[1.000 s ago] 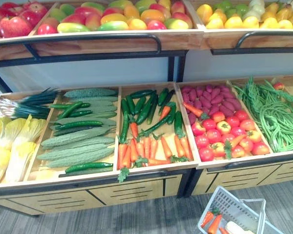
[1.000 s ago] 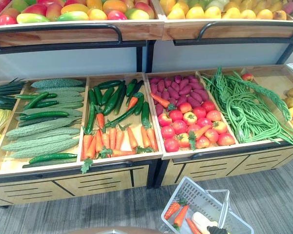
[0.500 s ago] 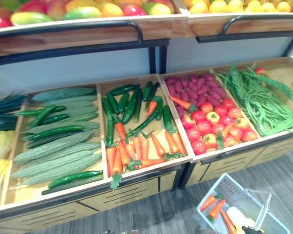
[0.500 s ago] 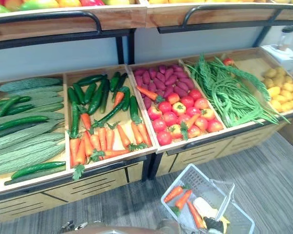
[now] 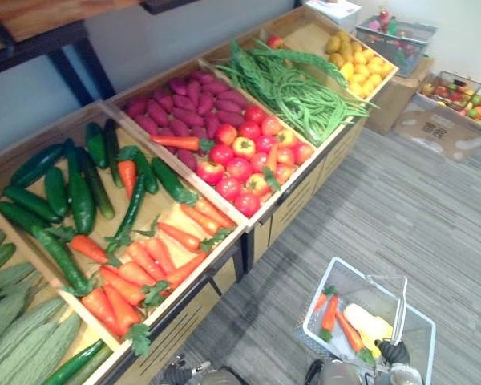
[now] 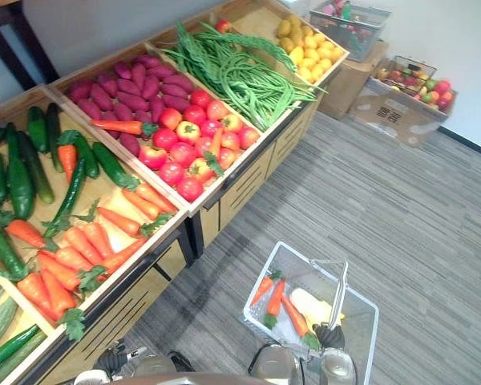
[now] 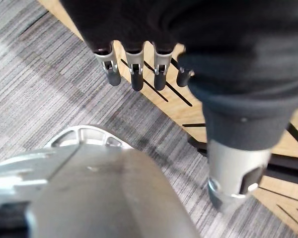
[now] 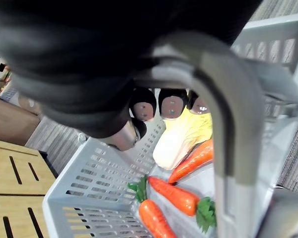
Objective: Pick vegetable in the basket
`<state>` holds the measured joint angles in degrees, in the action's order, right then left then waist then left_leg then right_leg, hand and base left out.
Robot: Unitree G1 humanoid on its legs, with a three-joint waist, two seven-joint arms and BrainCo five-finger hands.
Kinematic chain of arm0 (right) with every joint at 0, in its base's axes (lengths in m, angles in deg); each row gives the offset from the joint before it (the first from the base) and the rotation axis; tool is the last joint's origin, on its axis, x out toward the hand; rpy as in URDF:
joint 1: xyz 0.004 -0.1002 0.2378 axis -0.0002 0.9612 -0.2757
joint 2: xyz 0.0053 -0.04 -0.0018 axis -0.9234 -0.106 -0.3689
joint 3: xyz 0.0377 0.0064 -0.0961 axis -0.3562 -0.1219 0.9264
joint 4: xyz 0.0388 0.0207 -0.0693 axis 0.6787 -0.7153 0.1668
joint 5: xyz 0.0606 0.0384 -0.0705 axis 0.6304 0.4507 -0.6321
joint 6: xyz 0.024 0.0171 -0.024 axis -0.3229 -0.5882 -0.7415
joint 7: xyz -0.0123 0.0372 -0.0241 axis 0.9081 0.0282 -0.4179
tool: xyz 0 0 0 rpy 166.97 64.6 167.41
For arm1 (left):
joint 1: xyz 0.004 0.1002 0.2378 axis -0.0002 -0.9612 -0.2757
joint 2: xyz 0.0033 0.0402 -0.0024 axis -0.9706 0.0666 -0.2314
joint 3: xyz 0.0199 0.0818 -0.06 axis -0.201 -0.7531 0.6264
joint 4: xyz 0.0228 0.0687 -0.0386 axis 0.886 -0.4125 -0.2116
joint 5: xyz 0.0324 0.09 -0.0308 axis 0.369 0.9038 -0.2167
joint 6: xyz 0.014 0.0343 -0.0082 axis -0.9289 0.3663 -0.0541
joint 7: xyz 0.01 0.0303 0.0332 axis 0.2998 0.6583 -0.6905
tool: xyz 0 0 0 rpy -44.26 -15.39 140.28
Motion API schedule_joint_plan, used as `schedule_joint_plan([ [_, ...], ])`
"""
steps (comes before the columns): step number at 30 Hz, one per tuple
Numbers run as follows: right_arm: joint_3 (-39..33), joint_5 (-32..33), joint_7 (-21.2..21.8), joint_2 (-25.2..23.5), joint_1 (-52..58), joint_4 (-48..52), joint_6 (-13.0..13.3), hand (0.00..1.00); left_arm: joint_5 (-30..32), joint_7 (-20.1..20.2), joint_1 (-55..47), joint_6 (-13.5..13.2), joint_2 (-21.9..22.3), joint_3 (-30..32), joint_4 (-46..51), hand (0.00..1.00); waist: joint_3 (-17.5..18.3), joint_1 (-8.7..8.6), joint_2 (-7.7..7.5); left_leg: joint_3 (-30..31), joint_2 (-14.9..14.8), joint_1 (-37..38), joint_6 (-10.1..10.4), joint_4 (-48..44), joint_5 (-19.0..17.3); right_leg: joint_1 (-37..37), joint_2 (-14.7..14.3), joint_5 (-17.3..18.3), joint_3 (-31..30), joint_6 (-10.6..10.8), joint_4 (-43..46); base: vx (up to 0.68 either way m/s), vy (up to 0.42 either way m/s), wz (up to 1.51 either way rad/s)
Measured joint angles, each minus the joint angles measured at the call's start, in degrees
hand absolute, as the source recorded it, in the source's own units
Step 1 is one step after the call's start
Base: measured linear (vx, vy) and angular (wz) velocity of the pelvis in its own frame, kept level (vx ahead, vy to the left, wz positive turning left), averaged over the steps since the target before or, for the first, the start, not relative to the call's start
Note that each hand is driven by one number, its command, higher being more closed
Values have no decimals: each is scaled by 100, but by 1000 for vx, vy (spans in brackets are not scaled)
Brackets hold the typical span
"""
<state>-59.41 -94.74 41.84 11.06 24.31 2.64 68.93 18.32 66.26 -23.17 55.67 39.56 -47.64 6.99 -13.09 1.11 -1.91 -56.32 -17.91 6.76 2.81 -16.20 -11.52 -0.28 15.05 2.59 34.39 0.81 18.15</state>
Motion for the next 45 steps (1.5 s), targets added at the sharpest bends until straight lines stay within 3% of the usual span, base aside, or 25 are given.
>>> schedule_joint_plan([
  [3,350,-212,81,56,-26,-6,132,100,3,-54,-16,2,46,53,-27,0,43,-17,-24,-526,-174,104,127,-82,77,169,-502,-106,30,118,-1032,6,-208,-122],
  [6,526,-206,112,57,77,8,157,100,45,-62,69,-3,103,-29,-59,0,61,-257,-8,-605,-230,275,231,-88,172,377,-719,-146,-55,180,-1451,-74,-163,-45],
  [11,520,-199,100,56,389,139,106,100,282,-98,262,-8,86,-128,-56,0,112,-303,44,-474,-498,312,336,-423,267,471,-949,-174,-298,166,-1725,-107,-72,-23],
  [12,500,-195,89,62,428,269,55,100,280,-81,222,-7,103,-159,-54,0,102,-299,58,183,-639,132,249,-906,322,445,-968,-175,-518,157,-1708,-118,-35,-77],
  [13,503,-196,71,79,420,295,34,100,282,-90,163,-19,98,-162,-61,0,100,-254,34,1204,-494,-159,148,-1171,299,380,-890,-156,-851,128,-1649,-125,-21,-105],
  [15,598,-200,77,190,286,276,23,100,273,-173,-22,-121,188,-233,-56,0,99,-176,32,2618,277,-175,254,-441,15,117,-758,-141,-1502,104,-1502,-131,97,-166],
  [16,661,-201,88,303,199,275,31,100,234,-225,-173,-192,325,-245,-67,0,155,-164,189,3374,680,-165,227,143,20,-97,-818,-207,-1986,158,-1485,-121,192,-207],
  [17,694,-203,92,373,196,275,37,100,223,-303,-255,-192,387,-323,-97,0,189,-146,357,3759,850,-167,229,507,151,-212,-929,-250,-2262,213,-1514,-77,161,-201],
  [18,720,-203,96,399,207,229,25,100,213,-377,-239,-187,431,-374,-146,0,213,-164,471,4045,903,-80,293,654,1,-302,-1055,-366,-2570,294,-1616,28,179,-149],
  [20,746,-191,88,379,287,200,22,100,218,-445,-170,-255,381,-396,-171,0,266,-184,443,4450,1121,-89,264,687,-84,-299,-1078,-691,-2931,398,-2154,50,131,-100],
  [23,749,-133,60,379,287,7,15,100,258,-553,-167,-381,257,-389,-259,0,266,-218,214,4610,1372,-180,246,587,-89,-377,-899,-872,-3289,450,-2468,-21,116,-66],
  [27,688,85,-49,378,383,-76,-53,100,266,-629,-153,-388,255,-456,-312,0,319,-253,237,4606,1437,-133,66,615,-435,-447,-885,-1177,-3430,502,-2469,-34,92,-19],
  [35,630,294,-284,304,413,-253,-9,100,249,-603,18,-383,208,-622,-524,0,370,-257,244,4529,1422,109,116,621,-516,-379,-1009,-1253,-3620,584,-2341,17,5,-17],
  [40,639,292,-330,249,402,-273,72,100,223,-595,82,-380,160,-681,-521,0,339,-245,151,4273,1416,147,68,583,-684,-449,-1069,-1254,-3816,547,-2318,-51,-12,-30],
  [45,625,294,-449,172,402,-369,122,100,225,-597,78,-365,130,-680,-521,0,344,-241,150,4128,1271,207,148,595,-739,-444,-1103,-1255,-3452,480,-2381,13,-44,-16],
])
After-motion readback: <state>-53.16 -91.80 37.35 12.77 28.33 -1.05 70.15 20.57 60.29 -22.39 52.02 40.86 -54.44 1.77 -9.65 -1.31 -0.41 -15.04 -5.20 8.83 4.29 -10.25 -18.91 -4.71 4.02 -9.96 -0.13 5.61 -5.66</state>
